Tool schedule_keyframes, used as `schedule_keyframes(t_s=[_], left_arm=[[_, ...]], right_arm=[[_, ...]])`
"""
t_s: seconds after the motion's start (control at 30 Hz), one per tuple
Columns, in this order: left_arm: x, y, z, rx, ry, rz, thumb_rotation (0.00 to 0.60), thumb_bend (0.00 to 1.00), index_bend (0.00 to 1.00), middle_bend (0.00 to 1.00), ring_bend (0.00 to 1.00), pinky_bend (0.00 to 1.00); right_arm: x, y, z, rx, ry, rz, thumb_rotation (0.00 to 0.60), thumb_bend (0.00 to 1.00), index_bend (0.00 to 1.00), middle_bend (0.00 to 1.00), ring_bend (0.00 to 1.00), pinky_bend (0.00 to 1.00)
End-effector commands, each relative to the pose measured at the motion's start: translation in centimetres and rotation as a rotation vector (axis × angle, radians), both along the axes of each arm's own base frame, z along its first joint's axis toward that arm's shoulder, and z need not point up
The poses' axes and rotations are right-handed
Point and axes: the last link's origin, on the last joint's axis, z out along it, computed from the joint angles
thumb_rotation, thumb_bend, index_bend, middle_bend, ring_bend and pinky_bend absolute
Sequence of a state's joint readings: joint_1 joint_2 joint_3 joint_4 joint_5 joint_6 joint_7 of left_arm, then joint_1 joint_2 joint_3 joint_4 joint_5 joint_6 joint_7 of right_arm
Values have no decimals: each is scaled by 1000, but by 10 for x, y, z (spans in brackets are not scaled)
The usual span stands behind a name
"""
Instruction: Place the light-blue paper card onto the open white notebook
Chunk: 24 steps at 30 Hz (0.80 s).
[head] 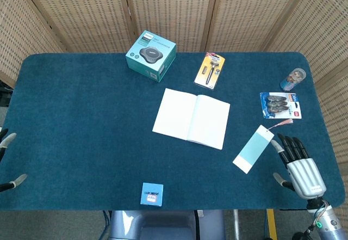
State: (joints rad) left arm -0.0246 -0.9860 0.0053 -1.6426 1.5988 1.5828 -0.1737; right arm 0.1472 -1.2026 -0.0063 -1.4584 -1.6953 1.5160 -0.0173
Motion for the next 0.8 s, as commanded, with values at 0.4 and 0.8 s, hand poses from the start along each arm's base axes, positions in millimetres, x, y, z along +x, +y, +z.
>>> schedule_keyframes(t_s=[0.4, 0.8], left_arm=[[-2, 21, -8, -20, 14, 67, 600, 0, 0, 0, 0, 0], [-6, 37, -14, -34, 23, 129, 600, 0, 0, 0, 0, 0]], right_arm=[[12, -95, -40, 293, 35, 78, 600, 1000, 178, 40, 0, 52], [-8, -153, -64, 360, 238, -7, 600, 1000, 209, 78, 0, 86]])
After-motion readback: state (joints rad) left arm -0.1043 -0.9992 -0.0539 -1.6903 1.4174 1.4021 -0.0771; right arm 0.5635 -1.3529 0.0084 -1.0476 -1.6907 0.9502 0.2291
